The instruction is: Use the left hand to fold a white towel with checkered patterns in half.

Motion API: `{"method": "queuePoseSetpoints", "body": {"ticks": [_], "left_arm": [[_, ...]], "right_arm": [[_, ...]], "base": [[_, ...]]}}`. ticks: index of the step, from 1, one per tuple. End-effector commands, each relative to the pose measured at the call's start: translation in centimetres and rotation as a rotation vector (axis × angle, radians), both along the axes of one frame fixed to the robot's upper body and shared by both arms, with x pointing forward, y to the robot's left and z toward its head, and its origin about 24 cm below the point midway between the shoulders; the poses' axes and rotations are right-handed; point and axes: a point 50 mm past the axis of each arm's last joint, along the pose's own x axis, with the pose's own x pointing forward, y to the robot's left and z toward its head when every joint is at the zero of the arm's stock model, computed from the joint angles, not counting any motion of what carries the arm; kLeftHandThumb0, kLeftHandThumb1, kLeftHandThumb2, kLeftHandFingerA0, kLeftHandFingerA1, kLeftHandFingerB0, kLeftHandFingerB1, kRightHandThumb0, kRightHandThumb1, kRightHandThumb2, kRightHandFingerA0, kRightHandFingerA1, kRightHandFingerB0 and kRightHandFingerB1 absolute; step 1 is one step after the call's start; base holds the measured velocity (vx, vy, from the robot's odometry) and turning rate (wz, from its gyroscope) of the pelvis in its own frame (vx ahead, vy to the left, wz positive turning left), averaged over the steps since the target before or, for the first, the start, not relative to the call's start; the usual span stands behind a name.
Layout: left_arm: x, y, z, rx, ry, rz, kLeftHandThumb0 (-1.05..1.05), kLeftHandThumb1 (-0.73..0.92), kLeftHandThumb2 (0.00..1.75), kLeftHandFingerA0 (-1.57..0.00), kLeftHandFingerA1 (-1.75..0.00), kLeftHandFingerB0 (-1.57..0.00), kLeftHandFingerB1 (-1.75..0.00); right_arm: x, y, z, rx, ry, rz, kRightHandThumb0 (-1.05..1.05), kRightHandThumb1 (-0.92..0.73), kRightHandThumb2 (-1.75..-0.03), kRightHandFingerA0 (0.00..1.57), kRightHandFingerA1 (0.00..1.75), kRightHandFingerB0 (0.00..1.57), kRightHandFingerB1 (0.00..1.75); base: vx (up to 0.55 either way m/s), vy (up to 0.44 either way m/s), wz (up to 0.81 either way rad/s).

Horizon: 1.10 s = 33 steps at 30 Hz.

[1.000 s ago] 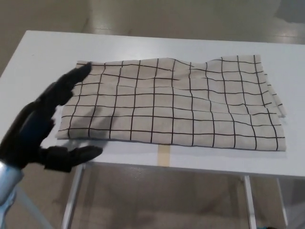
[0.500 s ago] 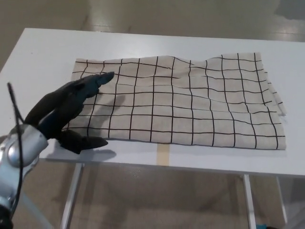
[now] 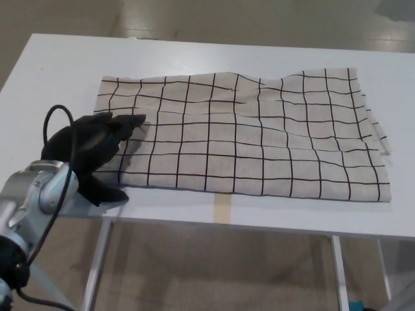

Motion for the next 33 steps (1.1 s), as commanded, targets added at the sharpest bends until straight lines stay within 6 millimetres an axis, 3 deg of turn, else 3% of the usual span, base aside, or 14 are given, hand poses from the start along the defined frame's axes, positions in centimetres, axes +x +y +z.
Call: {"method": "queuePoseSetpoints", "body": {"ticks": [1, 9, 18, 19, 20, 21, 22, 24, 25, 26, 27, 31, 32, 33], "left_arm": [[0.7, 0.8, 0.0, 0.205, -0.124, 0.033, -0.51, 0.34, 0.70, 0.00, -0.10, 0.00, -0.21], [1.0, 0.2, -0.9, 0.237, -0.096, 0.046, -0.50, 0.33, 0.71, 0.00, -0.13, 0.00, -0.24], [0.9, -1.3, -2.4, 0.276, -0.094, 0.045, -0.43, 0.33, 0.74, 0.00, -0.32, 0.00, -0.39], [1.0, -1.5, -2.4, 0.282, -0.097, 0.043, -0.44, 0.50, 0.56, -0.10, -0.24, -0.13, -0.28], [1.0, -1.5, -2.4, 0.283, -0.099, 0.043, -0.44, 0.50, 0.56, -0.10, -0.24, -0.13, -0.28], [1.0, -1.8, -2.5, 0.300, -0.102, 0.037, -0.50, 0.43, 0.67, -0.15, -0.36, -0.17, -0.36], [1.0, -2.1, -2.6, 0.335, -0.110, 0.025, -0.52, 0.43, 0.72, -0.28, -0.42, -0.35, -0.44], [1.0, -2.3, -2.8, 0.373, -0.118, 0.013, -0.50, 0.45, 0.76, -0.37, -0.50, -0.48, -0.50], [1.0, -2.4, -2.8, 0.398, -0.125, 0.004, -0.43, 0.56, 0.57, -0.49, -0.51, -0.63, -0.52], [1.0, -2.4, -2.9, 0.408, -0.128, 0.000, -0.43, 0.56, 0.57, -0.49, -0.51, -0.63, -0.52], [1.0, -2.5, -3.0, 0.427, -0.137, -0.010, -0.40, 0.59, 0.57, -0.55, -0.66, -0.66, -0.73], [0.9, -2.7, -3.2, 0.472, -0.158, -0.037, -0.37, 0.61, 0.57, -0.67, -0.83, -0.73, -0.90], [0.9, -2.8, -3.3, 0.453, -0.135, -0.034, -0.36, 0.60, 0.60, -0.72, -1.36, -0.77, -1.17], [1.0, -2.9, -3.4, 0.443, -0.112, -0.029, -0.42, 0.51, 0.84, -0.93, -1.29, -0.80, -1.15]], "right_arm": [[-0.5, -0.1, 0.2, -0.016, -0.027, -0.012, -0.35, -0.59, -0.57, 0.59, 0.47, 0.52, 0.44], [-0.5, 0.0, 0.2, -0.007, -0.029, -0.016, -0.34, -0.58, -0.57, 0.60, 0.47, 0.52, 0.44], [-0.4, 0.0, 0.2, -0.004, -0.045, -0.017, -0.34, -0.58, -0.57, 0.60, 0.47, 0.53, 0.44], [-0.3, 0.0, 0.3, -0.004, -0.046, -0.014, -0.34, -0.58, -0.57, 0.60, 0.47, 0.53, 0.44], [-0.3, 0.0, 0.3, -0.004, -0.047, -0.014, -0.34, -0.58, -0.57, 0.60, 0.47, 0.53, 0.44], [-0.3, 0.1, 0.3, -0.004, -0.050, -0.013, -0.34, -0.58, -0.57, 0.60, 0.47, 0.53, 0.44], [-0.3, 0.2, 0.4, 0.002, -0.057, -0.014, -0.33, -0.59, -0.57, 0.61, 0.47, 0.53, 0.44], [-0.2, 0.2, 0.4, 0.008, -0.062, -0.015, -0.33, -0.59, -0.57, 0.61, 0.48, 0.53, 0.44], [-0.2, 0.2, 0.4, 0.009, -0.063, -0.015, -0.33, -0.59, -0.57, 0.61, 0.48, 0.53, 0.44], [-0.2, 0.2, 0.3, 0.009, -0.064, -0.015, -0.33, -0.59, -0.57, 0.61, 0.48, 0.53, 0.44], [-0.2, 0.2, 0.3, 0.005, -0.065, -0.013, -0.33, -0.59, -0.57, 0.61, 0.48, 0.53, 0.45], [0.0, 0.2, 0.4, -0.002, -0.072, -0.010, -0.33, -0.59, -0.57, 0.61, 0.48, 0.53, 0.45], [0.1, 0.3, 0.4, 0.001, -0.075, -0.013, -0.32, -0.59, -0.57, 0.61, 0.48, 0.53, 0.46], [0.3, 0.3, 0.5, 0.003, -0.079, -0.015, -0.32, -0.59, -0.57, 0.61, 0.48, 0.53, 0.46]], "base": [[0.00, 0.000, 0.00], [0.00, 0.000, 0.00], [0.00, 0.000, 0.00], [0.00, 0.000, 0.00], [0.00, 0.000, 0.00], [0.00, 0.000, 0.00], [0.00, 0.000, 0.00], [0.00, 0.000, 0.00], [0.00, 0.000, 0.00], [0.00, 0.000, 0.00], [0.00, 0.000, 0.00], [0.00, 0.000, 0.00], [0.00, 0.000, 0.00], [0.00, 0.000, 0.00]]}}
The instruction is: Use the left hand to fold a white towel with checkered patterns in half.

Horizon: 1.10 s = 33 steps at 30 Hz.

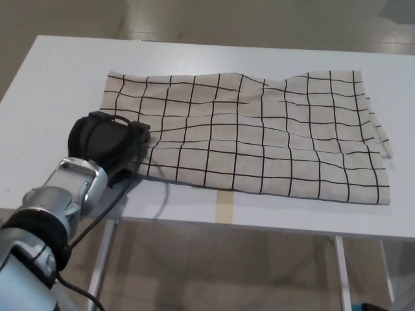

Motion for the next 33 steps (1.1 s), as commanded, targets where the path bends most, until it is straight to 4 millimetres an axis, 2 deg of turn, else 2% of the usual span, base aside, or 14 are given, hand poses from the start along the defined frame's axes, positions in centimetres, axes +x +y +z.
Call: {"method": "queuePoseSetpoints", "body": {"ticks": [1, 2, 3, 4, 8, 12, 15, 19, 20, 28, 29, 33], "left_arm": [[-0.6, -0.2, -1.7, 0.053, 0.086, 0.003, -0.42, 0.51, 0.84, -0.93, -1.29, -0.80, -1.15], [-0.6, -0.3, -1.7, 0.050, 0.096, 0.008, -0.30, 0.62, 0.58, -0.74, -1.70, -0.69, -1.58], [-0.6, -0.4, -1.8, 0.048, 0.105, 0.013, -0.30, 0.62, 0.58, -0.74, -1.70, -0.69, -1.58], [-0.6, -0.4, -1.9, 0.043, 0.113, 0.017, -0.23, 0.64, 0.54, -0.74, -1.75, -0.58, -1.73], [-1.1, -0.3, -2.6, 0.023, 0.132, 0.013, -0.18, 0.66, 0.54, -0.73, -1.75, -0.56, -1.75], [-0.6, 0.6, -1.2, -0.003, 0.081, 0.005, -0.17, 0.70, 0.56, -0.75, -1.75, -0.56, -1.75], [-0.4, 1.3, -0.5, -0.008, 0.061, 0.003, -0.18, 0.69, 0.56, -0.77, -1.75, -0.56, -1.75], [0.2, 3.1, 1.5, -0.010, 0.012, 0.037, -0.23, 0.68, 0.57, -0.79, -1.75, -0.58, -1.74], [0.3, 3.6, 1.8, -0.007, 0.000, 0.043, -0.33, 0.50, 0.82, -1.12, -1.42, -0.91, -1.30], [0.9, 6.1, 5.2, 0.100, -0.150, 0.047, -0.35, 0.51, 0.82, -1.09, -1.41, -0.89, -1.30], [0.9, 6.4, 5.8, 0.118, -0.174, 0.043, -0.27, 0.69, 0.57, -0.74, -1.75, -0.64, -1.65], [1.2, 7.3, 9.1, 0.202, -0.335, -0.009, -0.31, 0.67, 0.59, -0.78, -1.73, -0.70, -1.63]], "right_arm": [[0.2, -0.1, 0.2, 0.006, -0.027, -0.015, -0.32, -0.59, -0.57, 0.61, 0.48, 0.53, 0.46], [0.2, -0.1, 0.2, 0.008, -0.029, -0.016, -0.32, -0.59, -0.57, 0.61, 0.48, 0.53, 0.46], [0.3, -0.1, 0.2, 0.012, -0.031, -0.018, -0.32, -0.59, -0.57, 0.61, 0.48, 0.53, 0.46], [0.4, -0.1, 0.3, 0.010, -0.032, -0.017, -0.32, -0.59, -0.57, 0.61, 0.48, 0.53, 0.46], [-0.2, -0.4, 0.2, 0.006, -0.029, -0.015, -0.33, -0.59, -0.57, 0.61, 0.48, 0.53, 0.46], [0.5, -0.3, 0.4, 0.007, -0.043, -0.011, -0.34, -0.59, -0.57, 0.61, 0.48, 0.53, 0.46], [0.3, -0.3, 0.3, 0.015, -0.045, -0.012, -0.35, -0.58, -0.57, 0.61, 0.48, 0.53, 0.46], [1.0, -0.3, 0.4, 0.015, -0.048, 0.001, -0.34, -0.59, -0.57, 0.61, 0.48, 0.53, 0.46], [0.9, -0.3, 0.3, 0.018, -0.046, 0.001, -0.35, -0.59, -0.57, 0.61, 0.48, 0.53, 0.46], [0.4, -0.3, 0.0, 0.018, -0.029, -0.005, -0.35, -0.59, -0.57, 0.61, 0.49, 0.54, 0.46], [0.4, -0.3, 0.0, 0.018, -0.025, -0.004, -0.35, -0.59, -0.57, 0.61, 0.48, 0.54, 0.46], [0.4, -0.1, -0.1, 0.007, -0.025, -0.004, -0.35, -0.59, -0.57, 0.61, 0.48, 0.56, 0.47]], "base": [[0.00, 0.000, 0.00], [0.00, 0.000, 0.00], [0.00, 0.000, 0.00], [0.00, 0.000, 0.00], [0.00, 0.000, 0.00], [0.00, 0.000, 0.00], [0.00, 0.000, 0.00], [0.00, 0.000, 0.00], [0.00, 0.000, 0.00], [0.00, 0.000, 0.00], [0.00, 0.000, 0.00], [0.00, 0.000, 0.00]]}}
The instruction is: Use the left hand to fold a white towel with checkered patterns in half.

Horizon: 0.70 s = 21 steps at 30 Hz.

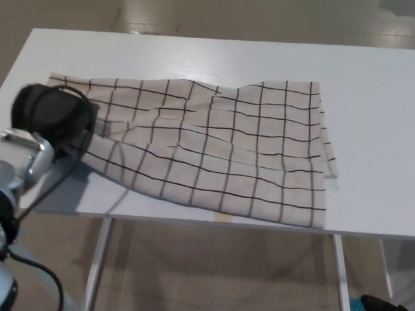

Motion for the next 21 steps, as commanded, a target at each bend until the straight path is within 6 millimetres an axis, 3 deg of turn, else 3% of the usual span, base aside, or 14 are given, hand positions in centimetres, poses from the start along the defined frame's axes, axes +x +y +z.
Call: {"method": "queuePoseSetpoints", "body": {"ticks": [1, 3, 11, 18, 21], "left_arm": [[0.4, 0.8, 4.3, 0.125, -0.223, -0.090, -0.32, 0.66, 0.59, -0.80, -1.73, -0.71, -1.64], [0.5, 0.6, 5.6, 0.133, -0.305, -0.120, -0.39, 0.67, 0.62, -0.79, -1.69, -0.69, -1.59], [0.8, -0.3, 8.4, 0.153, -0.446, -0.192, -0.33, 0.64, 0.59, -0.86, -1.70, -0.80, -1.56], [1.0, -4.1, 14.6, 0.094, -0.573, -0.396, -0.30, 0.66, 0.59, -0.91, -1.65, -0.85, -1.52], [0.9, -5.6, 16.0, 0.085, -0.616, -0.457, -0.31, 0.66, 0.59, -0.91, -1.65, -0.84, -1.52]], "right_arm": [[-0.5, 0.1, -0.2, -0.012, 0.004, -0.004, -0.35, -0.58, -0.57, 0.61, 0.48, 0.56, 0.47], [-0.4, 0.0, -0.2, -0.019, -0.003, 0.000, -0.35, -0.58, -0.57, 0.61, 0.48, 0.57, 0.47], [-0.8, 0.0, -0.3, -0.021, 0.012, 0.003, -0.37, -0.59, -0.56, 0.60, 0.47, 0.57, 0.47], [-0.3, -0.2, 0.1, -0.001, -0.010, -0.008, -0.37, -0.59, -0.56, 0.60, 0.47, 0.57, 0.47], [-0.2, -0.2, 0.2, 0.004, -0.014, -0.013, -0.38, -0.59, -0.56, 0.60, 0.47, 0.58, 0.47]], "base": [[0.00, 0.000, 0.00], [0.00, 0.000, 0.00], [0.00, 0.000, 0.00], [0.00, 0.000, 0.00], [0.00, 0.000, 0.00]]}}
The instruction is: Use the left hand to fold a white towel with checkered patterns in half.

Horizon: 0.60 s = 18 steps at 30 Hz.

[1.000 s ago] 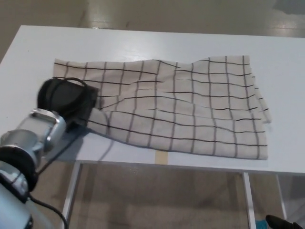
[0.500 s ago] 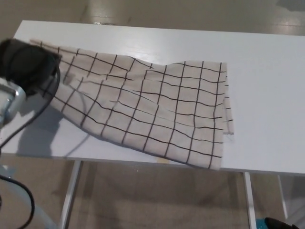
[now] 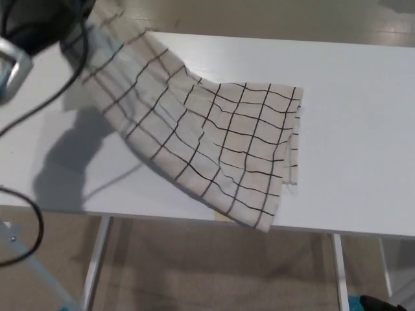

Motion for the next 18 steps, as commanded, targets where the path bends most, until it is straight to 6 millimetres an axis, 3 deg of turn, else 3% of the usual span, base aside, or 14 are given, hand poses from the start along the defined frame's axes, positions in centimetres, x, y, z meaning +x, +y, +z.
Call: {"method": "queuePoseSetpoints", "body": {"ticks": [1, 10, 12, 13, 14, 16, 17, 18], "left_arm": [[-0.6, -3.7, 3.4, 0.031, -0.121, -0.211, -0.30, 0.67, 0.60, -0.93, -1.63, -0.85, -1.51], [-1.9, -10.9, 1.0, 0.226, -0.074, -0.503, -0.32, 0.55, 0.61, -0.95, -1.62, -0.89, -1.44], [-2.2, -12.1, 0.3, 0.285, -0.049, -0.546, -0.30, 0.52, 0.59, -0.97, -1.60, -0.94, -1.35], [-2.6, -13.0, -1.1, 0.321, -0.016, -0.597, -0.30, 0.49, 0.58, -0.98, -1.58, -1.07, -1.04], [-2.9, -13.6, -2.1, 0.347, 0.004, -0.627, -0.29, 0.48, 0.57, -0.98, -1.57, -1.09, -0.95], [-3.4, -14.3, -3.7, 0.389, 0.039, -0.672, -0.29, 0.49, 0.58, -0.99, -1.55, -1.07, -1.01], [-3.6, -14.6, -4.7, 0.417, 0.064, -0.688, -0.28, 0.48, 0.58, -1.00, -1.53, -0.93, -1.40], [-3.6, -14.6, -4.7, 0.417, 0.064, -0.688, -0.28, 0.48, 0.58, -1.00, -1.53, -0.93, -1.40]], "right_arm": [[-0.2, -0.2, 0.1, 0.012, -0.009, -0.020, -0.37, -0.59, -0.56, 0.60, 0.47, 0.58, 0.47], [0.1, -0.5, 0.2, -0.012, -0.026, -0.018, -0.38, -0.59, -0.56, 0.61, 0.47, 0.59, 0.47], [0.5, -0.4, 0.4, -0.010, -0.035, -0.014, -0.38, -0.59, -0.56, 0.61, 0.47, 0.59, 0.47], [0.1, -0.3, 0.3, -0.009, -0.030, -0.014, -0.38, -0.59, -0.56, 0.61, 0.47, 0.59, 0.47], [0.0, -0.3, 0.3, -0.012, -0.029, -0.012, -0.38, -0.58, -0.56, 0.61, 0.47, 0.59, 0.47], [0.0, -0.3, 0.3, -0.020, -0.029, -0.003, -0.38, -0.58, -0.56, 0.61, 0.47, 0.59, 0.47], [0.1, -0.3, 0.3, -0.022, -0.030, -0.002, -0.40, -0.59, -0.56, 0.61, 0.47, 0.59, 0.47], [0.1, -0.3, 0.3, -0.022, -0.030, -0.002, -0.40, -0.59, -0.56, 0.61, 0.47, 0.59, 0.47]], "base": [[0.00, 0.000, 0.00], [0.00, 0.000, 0.00], [0.00, 0.000, 0.00], [0.00, 0.000, 0.00], [0.00, 0.000, 0.00], [0.00, 0.000, 0.00], [0.00, 0.000, 0.00], [0.00, 0.000, 0.00]]}}
